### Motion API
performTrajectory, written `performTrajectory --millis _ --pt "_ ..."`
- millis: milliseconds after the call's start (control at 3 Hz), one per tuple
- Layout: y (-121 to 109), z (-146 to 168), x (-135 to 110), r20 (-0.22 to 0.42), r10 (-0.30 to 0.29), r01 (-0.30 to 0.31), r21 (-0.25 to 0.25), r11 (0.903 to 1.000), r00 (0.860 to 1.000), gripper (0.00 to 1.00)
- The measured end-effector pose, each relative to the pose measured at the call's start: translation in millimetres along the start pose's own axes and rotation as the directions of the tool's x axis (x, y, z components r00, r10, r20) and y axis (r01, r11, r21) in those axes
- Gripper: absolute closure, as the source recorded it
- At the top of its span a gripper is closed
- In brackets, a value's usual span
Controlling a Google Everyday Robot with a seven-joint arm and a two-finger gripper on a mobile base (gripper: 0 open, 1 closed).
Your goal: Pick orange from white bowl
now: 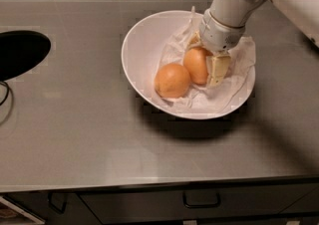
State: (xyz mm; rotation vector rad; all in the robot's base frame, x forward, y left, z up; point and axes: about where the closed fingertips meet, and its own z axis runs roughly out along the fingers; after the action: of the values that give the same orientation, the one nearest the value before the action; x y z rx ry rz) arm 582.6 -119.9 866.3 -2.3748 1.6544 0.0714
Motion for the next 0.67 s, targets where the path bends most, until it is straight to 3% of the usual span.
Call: performTrajectory --millis 333,667 --pt "-1.9 4.2 0.8 0.001 -0.004 0.004 -0.002 1.0 1.0 0.28" --pt "-3.8 7.5 -1.0 0.011 -0.011 0.011 -0.013 0.9999 1.0 0.47"
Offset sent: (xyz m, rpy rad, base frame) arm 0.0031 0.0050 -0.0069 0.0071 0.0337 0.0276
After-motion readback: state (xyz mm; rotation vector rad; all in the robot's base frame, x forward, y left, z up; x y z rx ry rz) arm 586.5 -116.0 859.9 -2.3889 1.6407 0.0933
